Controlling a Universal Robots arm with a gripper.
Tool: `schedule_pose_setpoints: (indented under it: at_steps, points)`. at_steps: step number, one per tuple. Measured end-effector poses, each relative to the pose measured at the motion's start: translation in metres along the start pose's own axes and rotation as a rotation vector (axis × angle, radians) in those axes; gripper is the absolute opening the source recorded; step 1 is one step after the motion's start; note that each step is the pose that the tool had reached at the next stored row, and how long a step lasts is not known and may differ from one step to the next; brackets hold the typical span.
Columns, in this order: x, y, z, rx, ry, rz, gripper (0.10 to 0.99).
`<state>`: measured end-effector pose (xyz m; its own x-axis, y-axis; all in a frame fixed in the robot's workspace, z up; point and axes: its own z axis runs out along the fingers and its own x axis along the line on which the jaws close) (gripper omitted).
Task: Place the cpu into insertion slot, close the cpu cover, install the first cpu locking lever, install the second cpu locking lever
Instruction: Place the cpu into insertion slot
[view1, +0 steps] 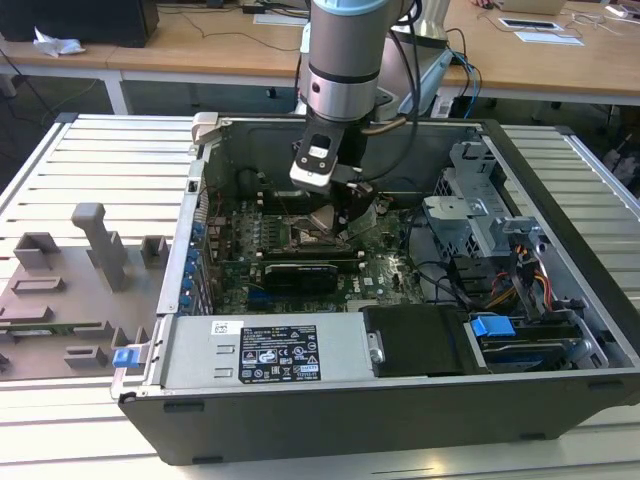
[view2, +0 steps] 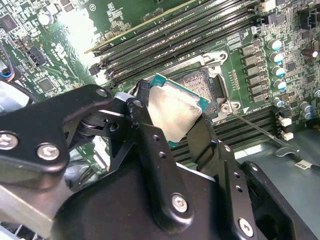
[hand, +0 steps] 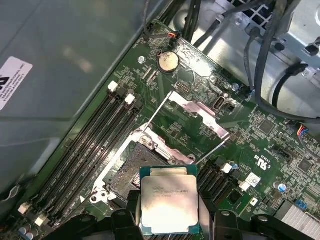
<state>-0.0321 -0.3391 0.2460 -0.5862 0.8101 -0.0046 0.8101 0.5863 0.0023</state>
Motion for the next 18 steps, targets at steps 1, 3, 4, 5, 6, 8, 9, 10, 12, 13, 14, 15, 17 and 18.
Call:
schedule_pose_setpoints:
  at_steps: [1,3,4,5,6,8,9,10,12,13,14,15,17,18]
  points:
    - [0.0000,0.0000,0.0000,0.000,-0.0003,0.010,0.545]
    - [0.0000,0.0000,0.0000,0.000,-0.0006,0.027,0.545]
    - [0.0000,0.0000,0.0000,0.001,-0.0007,0.035,0.545]
    - [0.0000,0.0000,0.0000,0.001,-0.0008,0.040,0.545]
    - [0.0000,0.0000,0.0000,0.001,-0.0008,0.045,0.545]
    - [0.0000,0.0000,0.0001,0.001,-0.0009,0.055,0.545]
    - [0.0000,0.0000,0.0001,0.001,-0.0011,0.068,0.545]
    - [0.0000,0.0000,0.0001,0.001,-0.0012,0.074,0.545]
    - [0.0000,0.0000,0.0001,0.001,-0.0014,0.085,0.545]
    - [0.0000,0.0000,0.0001,0.001,-0.0016,0.094,0.545]
    - [0.0000,0.0000,0.0001,0.002,-0.0019,0.103,0.545]
    - [0.0000,0.0000,0.0001,0.002,-0.0020,0.110,0.545]
    - [0.0000,0.0000,0.0001,0.002,-0.0023,0.129,0.545]
    - [0.0000,0.0000,0.0001,0.002,-0.0023,0.133,0.545]
